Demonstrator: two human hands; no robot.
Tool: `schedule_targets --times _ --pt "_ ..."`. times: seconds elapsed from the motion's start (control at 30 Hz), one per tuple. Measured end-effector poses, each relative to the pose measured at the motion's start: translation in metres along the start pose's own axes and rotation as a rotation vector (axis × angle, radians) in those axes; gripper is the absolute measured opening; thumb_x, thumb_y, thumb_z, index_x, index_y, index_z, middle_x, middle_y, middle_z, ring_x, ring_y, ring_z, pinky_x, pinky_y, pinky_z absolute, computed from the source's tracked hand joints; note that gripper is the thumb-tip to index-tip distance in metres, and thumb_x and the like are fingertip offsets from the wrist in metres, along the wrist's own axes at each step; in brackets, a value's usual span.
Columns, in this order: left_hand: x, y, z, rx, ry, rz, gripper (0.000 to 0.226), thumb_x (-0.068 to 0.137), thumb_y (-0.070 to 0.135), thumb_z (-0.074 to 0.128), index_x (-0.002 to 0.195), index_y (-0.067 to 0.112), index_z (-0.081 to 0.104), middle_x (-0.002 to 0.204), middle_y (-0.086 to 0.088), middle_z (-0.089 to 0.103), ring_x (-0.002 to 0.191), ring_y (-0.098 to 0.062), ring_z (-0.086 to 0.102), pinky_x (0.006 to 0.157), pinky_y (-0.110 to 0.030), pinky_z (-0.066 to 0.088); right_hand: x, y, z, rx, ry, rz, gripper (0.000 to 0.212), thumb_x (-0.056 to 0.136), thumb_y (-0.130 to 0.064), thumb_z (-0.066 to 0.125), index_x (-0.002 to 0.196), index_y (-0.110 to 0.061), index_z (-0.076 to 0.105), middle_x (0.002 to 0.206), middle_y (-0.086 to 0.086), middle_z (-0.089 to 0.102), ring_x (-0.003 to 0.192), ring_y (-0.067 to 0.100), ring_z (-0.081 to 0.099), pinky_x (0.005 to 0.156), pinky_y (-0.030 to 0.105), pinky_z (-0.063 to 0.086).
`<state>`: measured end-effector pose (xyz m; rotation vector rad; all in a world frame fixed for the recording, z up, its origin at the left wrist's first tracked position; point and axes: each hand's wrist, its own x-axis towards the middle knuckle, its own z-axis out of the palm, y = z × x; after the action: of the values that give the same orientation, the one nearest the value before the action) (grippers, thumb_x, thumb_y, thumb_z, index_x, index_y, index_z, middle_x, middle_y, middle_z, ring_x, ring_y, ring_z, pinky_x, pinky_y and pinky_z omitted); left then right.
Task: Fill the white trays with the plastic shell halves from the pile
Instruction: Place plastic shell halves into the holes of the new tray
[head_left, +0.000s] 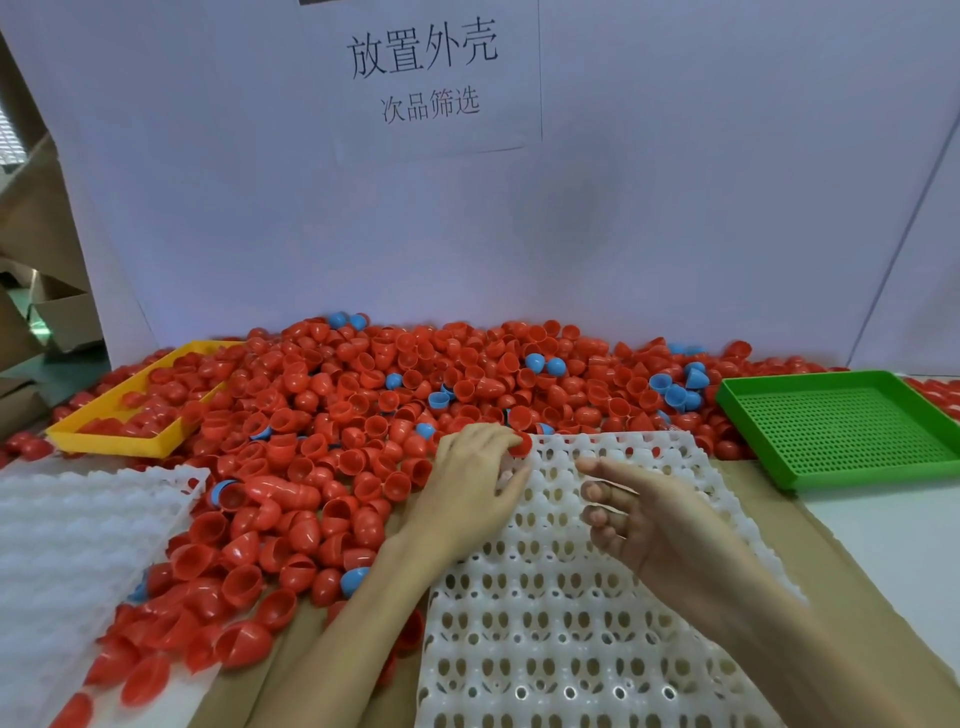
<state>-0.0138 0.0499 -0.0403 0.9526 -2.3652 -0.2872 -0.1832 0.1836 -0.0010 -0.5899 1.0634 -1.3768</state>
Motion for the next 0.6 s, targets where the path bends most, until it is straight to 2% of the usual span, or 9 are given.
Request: schedule_targets --times 0.1,0.2,0.3,0.43,0.5,0.6 --pt "-0.002 -0.005 0.002 0.132 -0.071 -0.022 0.047 0.11 0.046 0.038 0.149 0.025 0.053 0.164 0.005 0.036 0.154 -0.009 0.018 0.125 -0.035 0.008 0.0 0.001 -0.001 0.0 -0.007 -0.001 0.02 0.093 -0.022 0.071 0.106 -0.011 0.081 0.082 0.003 0.063 0.064 0.014 0.06 0.057 0.024 0.054" --pt "-0.003 -0.004 0.0 0.086 -0.04 0.008 0.049 0.111 0.046 0.037 0.154 0.026 0.047 0.169 0.003 0.026 0.156 -0.011 0.015 0.126 -0.036 0.01 -0.001 0.002 0.0 -0.001 -0.008 0.011 0.023 0.088 -0.023 0.073 0.107 -0.01 0.079 0.082 0.003 0.063 0.064 0.014 0.06 0.056 0.024 0.054" --pt "-0.003 -0.001 0.0 0.117 -0.031 0.099 0.047 0.113 0.041 0.037 0.155 0.023 0.048 0.167 0.007 0.035 0.155 -0.005 0.024 0.127 -0.032 0.016 -0.002 0.002 0.0 0.002 -0.02 0.018 0.023 0.083 -0.025 0.076 0.101 -0.012 0.082 0.082 0.004 0.063 0.063 0.013 0.06 0.055 0.024 0.054" --pt "-0.003 -0.002 0.001 0.083 -0.137 0.076 0.046 0.114 0.039 0.033 0.154 0.024 0.05 0.16 0.01 0.047 0.152 -0.003 0.031 0.126 -0.035 0.019 -0.002 0.002 0.0 -0.004 -0.027 0.026 0.019 0.084 -0.025 0.074 0.096 -0.015 0.085 0.083 0.003 0.063 0.064 0.013 0.06 0.057 0.024 0.055" --pt "-0.004 -0.001 -0.001 0.007 -0.1 0.069 0.042 0.114 0.035 0.036 0.151 0.024 0.054 0.154 0.012 0.053 0.146 -0.002 0.04 0.125 -0.037 0.025 -0.002 0.003 0.0 -0.003 -0.019 0.033 0.021 0.083 -0.025 0.075 0.098 -0.013 0.084 0.082 0.004 0.064 0.064 0.014 0.061 0.057 0.025 0.055" --pt "-0.003 0.003 -0.009 -0.247 0.046 -0.022 0.036 0.113 0.023 0.042 0.143 0.022 0.063 0.142 0.012 0.063 0.134 0.002 0.052 0.12 -0.033 0.038 -0.001 0.004 -0.001 -0.001 -0.011 0.038 0.026 0.081 -0.025 0.076 0.102 -0.011 0.082 0.083 0.005 0.064 0.064 0.014 0.061 0.056 0.025 0.055"
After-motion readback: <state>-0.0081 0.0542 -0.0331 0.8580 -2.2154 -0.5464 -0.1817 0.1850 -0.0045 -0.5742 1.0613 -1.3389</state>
